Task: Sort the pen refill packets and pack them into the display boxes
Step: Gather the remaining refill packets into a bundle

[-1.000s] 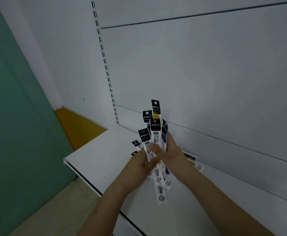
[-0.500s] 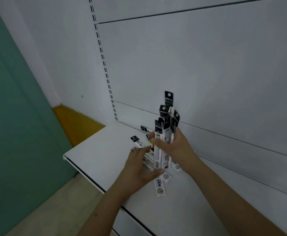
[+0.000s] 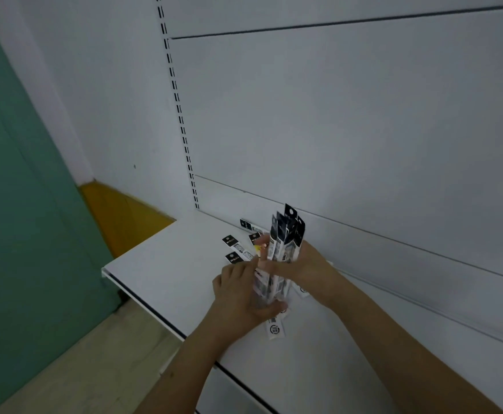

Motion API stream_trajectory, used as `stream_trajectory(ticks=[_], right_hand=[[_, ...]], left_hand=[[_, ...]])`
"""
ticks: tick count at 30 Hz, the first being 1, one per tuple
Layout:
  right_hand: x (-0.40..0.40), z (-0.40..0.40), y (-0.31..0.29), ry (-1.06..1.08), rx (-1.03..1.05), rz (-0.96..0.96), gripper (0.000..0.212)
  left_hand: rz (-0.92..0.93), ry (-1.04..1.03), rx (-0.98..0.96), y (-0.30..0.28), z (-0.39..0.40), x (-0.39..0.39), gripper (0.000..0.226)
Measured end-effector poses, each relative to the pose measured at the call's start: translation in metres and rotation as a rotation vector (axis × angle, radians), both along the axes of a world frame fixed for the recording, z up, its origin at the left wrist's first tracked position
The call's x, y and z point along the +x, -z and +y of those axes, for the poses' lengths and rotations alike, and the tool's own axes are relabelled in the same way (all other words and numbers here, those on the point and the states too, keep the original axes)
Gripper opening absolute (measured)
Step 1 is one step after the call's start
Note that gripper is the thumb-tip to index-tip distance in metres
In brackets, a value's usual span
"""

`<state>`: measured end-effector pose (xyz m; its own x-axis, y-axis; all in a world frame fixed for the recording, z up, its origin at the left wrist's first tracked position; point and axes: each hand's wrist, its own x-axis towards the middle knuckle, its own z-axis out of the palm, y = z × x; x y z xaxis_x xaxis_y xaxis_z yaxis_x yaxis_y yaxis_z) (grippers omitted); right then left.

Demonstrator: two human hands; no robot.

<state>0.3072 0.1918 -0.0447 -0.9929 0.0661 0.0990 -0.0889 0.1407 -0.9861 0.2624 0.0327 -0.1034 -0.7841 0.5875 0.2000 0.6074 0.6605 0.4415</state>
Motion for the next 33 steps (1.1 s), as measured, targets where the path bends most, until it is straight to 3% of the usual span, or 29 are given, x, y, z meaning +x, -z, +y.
stream_trajectory(ticks=[3,6,10,12,15,20,23,25,29,31,33], right_hand=[[0.007,0.003,-0.011,0.113,-0.003,0.094,0.014],[0.015,0.005,-0.012,0.091,0.095,0.052,0.028],[0.026,-0.009,0.014,0.046,0.359,-0.056,0.023],[0.028,-0.012,0.016,0.092,0.384,-0.031,0.019],[0.031,-0.015,0.007,0.109,0.410,0.057,0.036],[0.043,-0.014,0.008,0.185,0.353,0.015,0.029],[0.053,-0.010,0.004,0.220,0.321,0.098,0.075],[0.063,-0.005,0.004,0.167,0.354,0.099,0.090],[0.079,0.009,0.015,0.144,0.488,-0.003,0.049],[0.082,0.014,0.021,0.152,0.553,0.013,0.042],[0.083,0.015,0.025,0.152,0.591,0.038,0.042]], left_hand=[[-0.064,0.055,0.173,-0.009,-0.011,0.001,0.106],[-0.197,0.086,0.459,-0.020,-0.020,0.001,0.084],[-0.291,0.101,0.488,-0.036,-0.011,0.006,0.067],[-0.337,0.127,0.490,-0.048,-0.003,0.009,0.053],[-0.430,0.210,0.604,-0.067,0.011,0.013,0.034],[-0.533,0.249,0.725,-0.078,0.032,0.021,0.011],[-0.587,0.231,0.849,-0.080,0.042,0.032,0.011],[-0.600,0.290,0.927,-0.085,0.046,0.032,0.014],[-0.594,0.474,0.788,-0.077,0.046,0.021,0.026],[-0.622,0.449,0.745,-0.068,0.047,0.022,0.018],[-0.673,0.440,0.819,-0.066,0.048,0.025,0.010]])
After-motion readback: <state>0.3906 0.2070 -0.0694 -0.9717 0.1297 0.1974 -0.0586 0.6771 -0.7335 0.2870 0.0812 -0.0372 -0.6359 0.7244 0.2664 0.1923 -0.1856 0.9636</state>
